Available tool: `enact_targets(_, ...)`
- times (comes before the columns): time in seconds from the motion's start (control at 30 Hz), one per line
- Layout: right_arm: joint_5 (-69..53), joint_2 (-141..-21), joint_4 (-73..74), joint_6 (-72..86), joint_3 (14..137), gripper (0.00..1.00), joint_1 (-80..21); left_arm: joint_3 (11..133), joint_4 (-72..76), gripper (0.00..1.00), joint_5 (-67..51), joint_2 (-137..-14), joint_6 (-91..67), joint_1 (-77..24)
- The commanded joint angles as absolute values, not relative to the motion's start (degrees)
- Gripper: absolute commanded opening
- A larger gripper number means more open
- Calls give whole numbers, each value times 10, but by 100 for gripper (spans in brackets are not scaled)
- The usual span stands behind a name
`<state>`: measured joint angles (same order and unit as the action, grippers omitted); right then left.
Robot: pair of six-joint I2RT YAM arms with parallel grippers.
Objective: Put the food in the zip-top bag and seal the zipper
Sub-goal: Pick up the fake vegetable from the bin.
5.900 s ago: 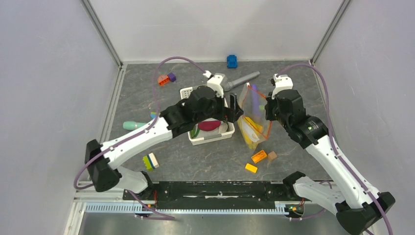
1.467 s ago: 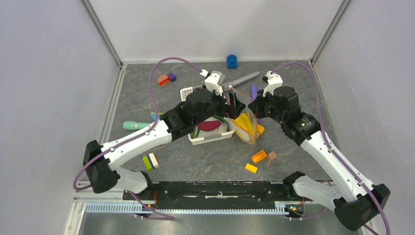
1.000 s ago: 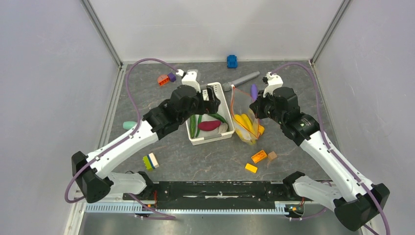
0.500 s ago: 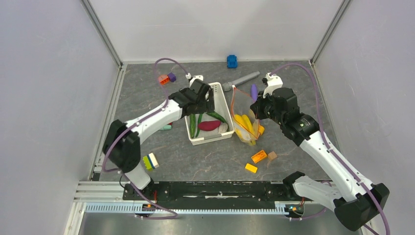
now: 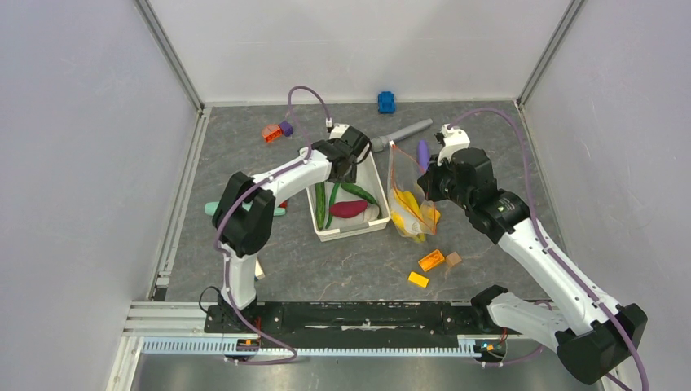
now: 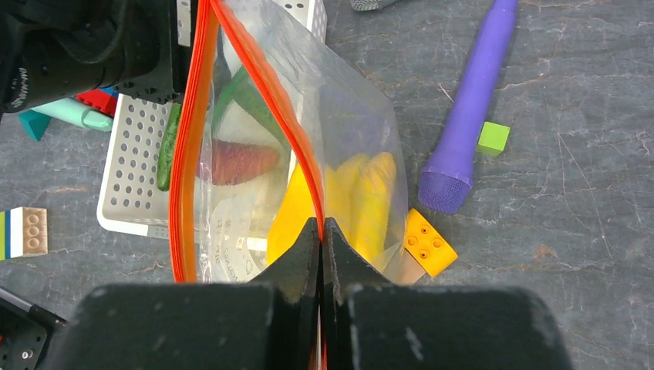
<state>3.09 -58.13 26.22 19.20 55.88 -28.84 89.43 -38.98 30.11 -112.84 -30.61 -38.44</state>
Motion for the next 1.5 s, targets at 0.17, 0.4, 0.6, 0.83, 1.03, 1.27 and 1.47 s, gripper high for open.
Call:
enact_targets(0.17, 46, -570, 263, 184, 548, 0, -290, 919, -398, 74, 332, -1164, -309, -364)
enact_targets(0.4, 50, -569, 263, 186, 543, 0, -290, 916, -384, 68, 332, -1178, -312, -355)
enact_targets(0.6, 46, -565, 265, 180, 542, 0, -290, 894, -351, 65, 300, -1180, -309, -341)
enact_targets(0.83, 51, -561, 269, 182, 541, 0, -290, 880, -330, 63, 287, -1185, -311, -338)
enact_targets(1.03, 56, -560, 271, 182, 541, 0, -290, 878, -330, 62, 291, -1190, -314, -336)
enact_targets(1.27, 58, -561, 271, 182, 542, 0, -290, 875, -330, 54, 276, -1197, -323, -336)
enact_targets(1.47, 58, -562, 271, 183, 542, 0, -290, 871, -325, 50, 272, -1198, -327, -336)
